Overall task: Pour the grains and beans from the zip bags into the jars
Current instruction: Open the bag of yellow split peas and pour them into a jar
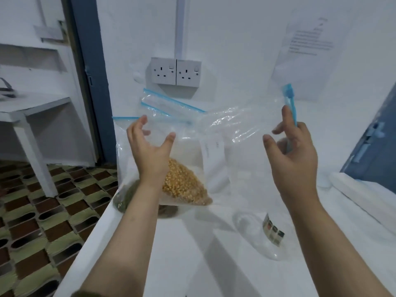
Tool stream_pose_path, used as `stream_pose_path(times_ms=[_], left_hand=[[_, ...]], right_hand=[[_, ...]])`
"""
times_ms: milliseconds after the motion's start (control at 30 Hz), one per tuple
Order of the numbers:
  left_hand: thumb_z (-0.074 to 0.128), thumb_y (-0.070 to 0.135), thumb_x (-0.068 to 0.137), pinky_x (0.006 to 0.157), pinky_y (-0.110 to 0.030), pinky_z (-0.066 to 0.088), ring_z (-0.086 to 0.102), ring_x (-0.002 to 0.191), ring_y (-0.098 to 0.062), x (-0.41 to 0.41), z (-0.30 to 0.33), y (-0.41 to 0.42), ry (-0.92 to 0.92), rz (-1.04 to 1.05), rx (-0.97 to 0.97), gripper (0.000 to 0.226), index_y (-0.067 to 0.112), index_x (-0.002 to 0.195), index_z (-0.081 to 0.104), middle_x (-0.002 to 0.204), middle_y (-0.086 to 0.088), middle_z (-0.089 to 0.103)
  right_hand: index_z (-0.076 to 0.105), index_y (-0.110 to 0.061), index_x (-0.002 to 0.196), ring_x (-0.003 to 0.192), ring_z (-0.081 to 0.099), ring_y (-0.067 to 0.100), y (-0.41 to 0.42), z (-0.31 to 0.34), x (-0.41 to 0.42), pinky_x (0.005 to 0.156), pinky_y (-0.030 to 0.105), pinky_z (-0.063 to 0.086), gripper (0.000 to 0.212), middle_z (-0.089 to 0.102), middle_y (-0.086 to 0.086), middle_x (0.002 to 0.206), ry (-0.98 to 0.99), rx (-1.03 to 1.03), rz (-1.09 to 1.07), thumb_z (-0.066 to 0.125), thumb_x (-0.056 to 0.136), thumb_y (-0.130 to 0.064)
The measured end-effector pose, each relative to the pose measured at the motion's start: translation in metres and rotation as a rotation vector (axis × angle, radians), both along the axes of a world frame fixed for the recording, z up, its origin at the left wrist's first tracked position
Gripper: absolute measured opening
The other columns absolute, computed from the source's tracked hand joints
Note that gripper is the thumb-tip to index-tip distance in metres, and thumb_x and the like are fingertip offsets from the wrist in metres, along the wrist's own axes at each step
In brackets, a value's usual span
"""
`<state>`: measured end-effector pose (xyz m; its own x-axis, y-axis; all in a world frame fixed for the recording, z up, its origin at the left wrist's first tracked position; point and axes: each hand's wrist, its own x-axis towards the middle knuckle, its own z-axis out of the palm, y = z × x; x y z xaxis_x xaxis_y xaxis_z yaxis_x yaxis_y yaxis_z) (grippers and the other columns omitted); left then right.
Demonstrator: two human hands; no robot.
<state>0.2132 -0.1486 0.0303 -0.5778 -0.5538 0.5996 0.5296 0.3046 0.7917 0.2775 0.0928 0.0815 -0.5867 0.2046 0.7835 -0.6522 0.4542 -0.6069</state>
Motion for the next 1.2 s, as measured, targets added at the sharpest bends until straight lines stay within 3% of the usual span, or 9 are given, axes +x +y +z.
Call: stream_pose_path(times_ms=[100,233,400,600,967,1100,1200], left_hand=[[0.081,0.029,0.08,0.085,-0.005,0.038,0.044,0.101,0.008,-0.008,0.024,0.001,0.065,0.004,-0.047,0.069,0.022,0.139,0.045,0.131,0.012,0.041],[0.079,0.03,0.081,0.09,-0.015,0.043,0.047,0.101,-0.003,-0.017,0.048,0.003,0.127,-0.003,-0.06,0.066,0.018,0.138,0.047,0.128,0.007,0.045],[0.079,0.028,0.082,0.087,-0.008,0.04,0.049,0.102,-0.009,-0.023,0.065,0.01,0.159,-0.01,-0.098,0.063,0.018,0.136,0.048,0.125,0.007,0.045],[0.077,0.03,0.082,0.095,-0.018,0.044,0.049,0.102,-0.007,-0.027,0.075,0.018,0.202,-0.016,-0.127,0.061,0.017,0.135,0.05,0.125,0.004,0.047],[0.075,0.033,0.085,0.091,-0.005,0.037,0.051,0.108,-0.007,-0.034,0.088,0.038,0.219,-0.031,-0.162,0.059,0.016,0.135,0.05,0.124,0.005,0.047],[0.077,0.03,0.084,0.095,-0.013,0.041,0.051,0.106,-0.007,-0.034,0.092,0.047,0.222,-0.019,-0.199,0.059,0.012,0.134,0.051,0.121,0.005,0.047],[0.077,0.028,0.084,0.093,-0.008,0.039,0.05,0.105,-0.003,-0.035,0.096,0.053,0.226,-0.007,-0.237,0.058,0.012,0.133,0.051,0.122,0.003,0.048]], right_hand=[[0.042,-0.023,0.15,0.063,0.042,0.004,0.01,0.012,-0.008,0.064,0.007,0.04,0.058,0.048,-0.004,0.103,-0.033,-0.082,-0.003,0.06,0.097,-0.009],[0.039,-0.023,0.151,0.063,0.043,0.0,0.023,0.01,-0.017,0.068,0.007,0.039,0.059,0.048,-0.007,0.104,-0.058,-0.096,0.016,0.06,0.098,-0.011],[0.037,-0.022,0.152,0.065,0.043,-0.002,0.037,0.001,-0.032,0.074,0.01,0.039,0.061,0.047,-0.011,0.1,-0.066,-0.098,0.015,0.061,0.097,-0.012],[0.037,-0.022,0.152,0.065,0.042,0.0,0.05,-0.003,-0.039,0.076,0.011,0.041,0.062,0.048,-0.009,0.101,-0.044,-0.115,0.007,0.062,0.097,-0.011],[0.038,-0.023,0.152,0.067,0.044,0.0,0.072,-0.013,-0.045,0.078,0.01,0.041,0.062,0.049,-0.01,0.101,-0.013,-0.116,-0.029,0.063,0.097,-0.012],[0.036,-0.021,0.153,0.066,0.042,0.0,0.075,-0.024,-0.045,0.074,0.008,0.041,0.062,0.047,-0.013,0.099,0.002,-0.122,-0.034,0.061,0.097,-0.009],[0.035,-0.02,0.153,0.068,0.044,-0.002,0.08,-0.026,-0.045,0.076,0.007,0.041,0.063,0.046,-0.011,0.1,-0.002,-0.132,-0.031,0.06,0.098,-0.009]])
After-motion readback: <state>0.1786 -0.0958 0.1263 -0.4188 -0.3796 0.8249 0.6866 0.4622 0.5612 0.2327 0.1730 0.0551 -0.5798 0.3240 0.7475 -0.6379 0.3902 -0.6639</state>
